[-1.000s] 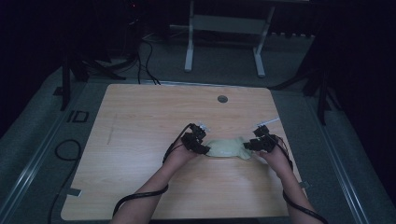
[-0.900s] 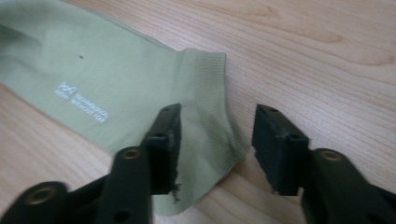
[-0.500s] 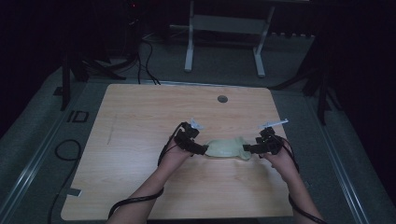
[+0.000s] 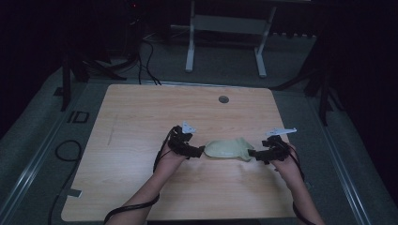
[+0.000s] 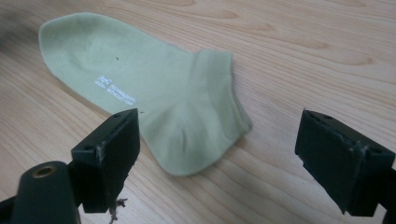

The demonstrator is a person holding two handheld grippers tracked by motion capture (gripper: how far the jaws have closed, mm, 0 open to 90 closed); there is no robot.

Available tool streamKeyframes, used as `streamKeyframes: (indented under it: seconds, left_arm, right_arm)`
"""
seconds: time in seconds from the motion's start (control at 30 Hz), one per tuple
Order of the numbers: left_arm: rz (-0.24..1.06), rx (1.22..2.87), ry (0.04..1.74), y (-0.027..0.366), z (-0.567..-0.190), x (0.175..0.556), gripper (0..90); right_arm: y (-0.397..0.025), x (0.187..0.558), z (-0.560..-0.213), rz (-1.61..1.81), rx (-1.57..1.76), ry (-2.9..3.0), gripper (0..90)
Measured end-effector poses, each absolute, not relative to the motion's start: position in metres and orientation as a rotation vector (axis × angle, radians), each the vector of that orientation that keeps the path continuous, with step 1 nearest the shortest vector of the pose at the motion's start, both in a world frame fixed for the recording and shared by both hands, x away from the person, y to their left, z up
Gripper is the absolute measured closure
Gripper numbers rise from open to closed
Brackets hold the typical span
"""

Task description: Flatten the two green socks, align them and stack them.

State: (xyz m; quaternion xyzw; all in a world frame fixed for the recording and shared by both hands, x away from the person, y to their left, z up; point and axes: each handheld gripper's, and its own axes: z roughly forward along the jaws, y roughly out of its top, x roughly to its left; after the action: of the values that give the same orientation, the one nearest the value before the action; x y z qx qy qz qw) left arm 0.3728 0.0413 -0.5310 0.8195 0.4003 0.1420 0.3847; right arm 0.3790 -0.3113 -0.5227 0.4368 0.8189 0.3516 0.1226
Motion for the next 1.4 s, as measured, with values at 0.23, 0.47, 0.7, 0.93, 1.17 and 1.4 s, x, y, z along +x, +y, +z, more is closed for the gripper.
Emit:
streamKeyframes:
  seconds: [0.23,0.47,0.7,0.93,1.17,1.4]
  left_arm:
    - [0.342,2.072,1.010,0.049,-0.537,0.356,3.9]
    - [0.348,2.058,0.990,0.066,-0.542,0.337,3.9]
    - [0.353,2.044,1.017,0.089,-0.545,0.322,3.9]
    - [0.382,2.005,1.078,0.115,-0.548,0.310,4.0]
    - [0.381,1.988,1.112,0.136,-0.556,0.296,4.0]
    - [0.397,1.968,1.147,0.156,-0.561,0.286,4.0]
  right_arm:
    - [-0.325,0.365,-0.528,1.043,1.266,2.354,13.9]
    - [-0.337,0.346,-0.534,1.075,1.235,2.348,13.9]
    - [-0.350,0.332,-0.542,1.077,1.254,2.323,13.9]
    - [-0.359,0.319,-0.548,1.093,1.277,2.273,14.0]
    - [-0.363,0.305,-0.553,1.109,1.291,2.233,14.0]
    - [-0.362,0.298,-0.559,1.092,1.292,2.243,14.1]
